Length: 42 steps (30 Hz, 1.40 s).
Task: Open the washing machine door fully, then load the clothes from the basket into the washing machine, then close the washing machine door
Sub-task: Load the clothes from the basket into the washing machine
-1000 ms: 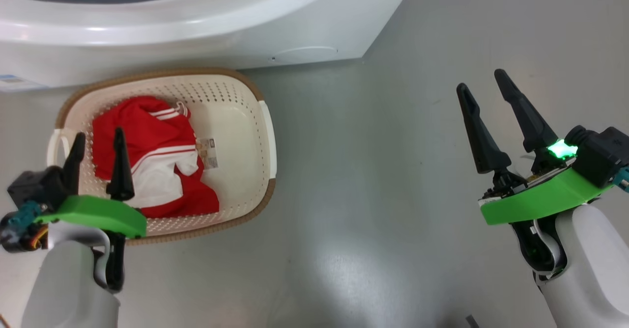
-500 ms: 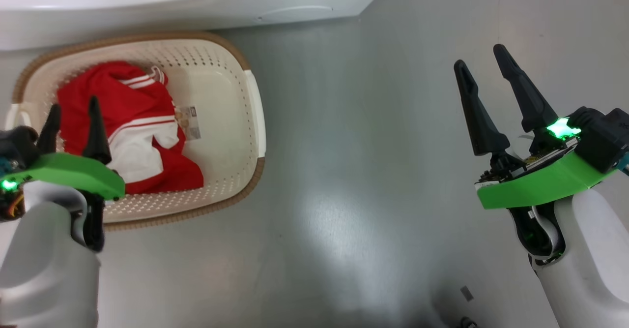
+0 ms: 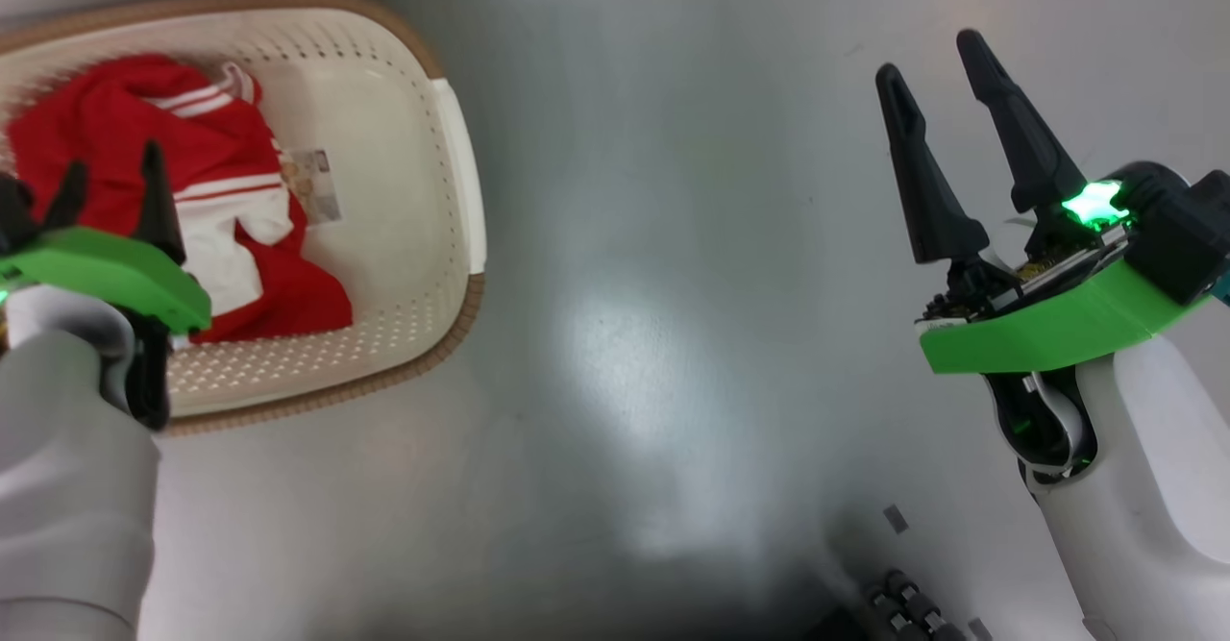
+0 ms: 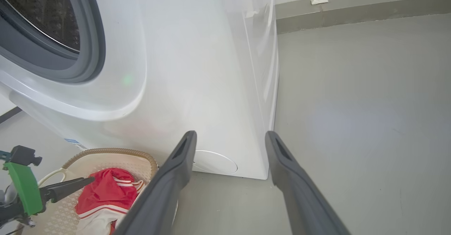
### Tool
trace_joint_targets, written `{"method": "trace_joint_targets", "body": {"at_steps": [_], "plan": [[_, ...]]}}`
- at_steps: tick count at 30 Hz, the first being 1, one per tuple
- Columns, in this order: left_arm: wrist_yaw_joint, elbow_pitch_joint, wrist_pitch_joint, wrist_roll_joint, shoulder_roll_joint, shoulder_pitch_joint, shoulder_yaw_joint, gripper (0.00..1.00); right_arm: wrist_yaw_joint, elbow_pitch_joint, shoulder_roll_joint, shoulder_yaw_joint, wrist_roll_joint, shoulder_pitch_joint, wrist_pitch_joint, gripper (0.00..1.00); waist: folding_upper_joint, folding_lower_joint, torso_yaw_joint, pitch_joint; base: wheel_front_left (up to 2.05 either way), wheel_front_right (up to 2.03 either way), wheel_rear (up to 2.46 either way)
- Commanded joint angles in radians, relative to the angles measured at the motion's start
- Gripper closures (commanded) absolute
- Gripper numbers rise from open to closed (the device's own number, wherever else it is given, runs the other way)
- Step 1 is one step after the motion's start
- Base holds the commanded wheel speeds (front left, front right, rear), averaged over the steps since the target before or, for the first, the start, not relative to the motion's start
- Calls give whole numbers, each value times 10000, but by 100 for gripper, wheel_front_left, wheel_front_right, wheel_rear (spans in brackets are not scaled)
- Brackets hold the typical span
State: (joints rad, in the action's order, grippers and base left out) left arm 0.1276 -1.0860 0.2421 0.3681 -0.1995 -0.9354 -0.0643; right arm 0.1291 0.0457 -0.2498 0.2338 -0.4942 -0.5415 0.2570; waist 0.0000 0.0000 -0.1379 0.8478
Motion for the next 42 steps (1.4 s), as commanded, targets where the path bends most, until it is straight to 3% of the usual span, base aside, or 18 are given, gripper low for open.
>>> {"method": "trace_joint_targets", "body": {"at_steps": [1,16,25,31,32,33,42], "plan": [[29,-84,-42,131,-527,13,70,0,16,-254,71,191,71,234,48,0,0,0,-178,285,0,0,0],[23,-1475,-640,663,-1001,-1427,-461,0,16,-367,285,268,126,56,48,0,0,0,-747,1128,0,0,0],[-453,-1908,-1544,769,-1365,-1836,-476,0,16,-399,433,365,152,79,48,0,0,0,-1045,1298,0,0,0],[-555,-1951,-1461,808,-1464,-1927,-496,0,16,-389,411,357,123,90,48,0,0,0,-1087,1306,0,0,0],[-571,-1964,-1430,822,-1460,-1942,-515,59,16,-371,395,351,123,99,48,0,0,0,-1073,1296,0,0,0],[-571,-1970,-1432,834,-1450,-1947,-524,99,16,-358,388,354,126,100,48,0,0,0,-1061,1291,0,0,0],[-452,-2008,-1335,1009,-1328,-1837,-556,100,16,-262,369,443,142,10,48,0,0,0,-912,1136,0,0,0]]}}
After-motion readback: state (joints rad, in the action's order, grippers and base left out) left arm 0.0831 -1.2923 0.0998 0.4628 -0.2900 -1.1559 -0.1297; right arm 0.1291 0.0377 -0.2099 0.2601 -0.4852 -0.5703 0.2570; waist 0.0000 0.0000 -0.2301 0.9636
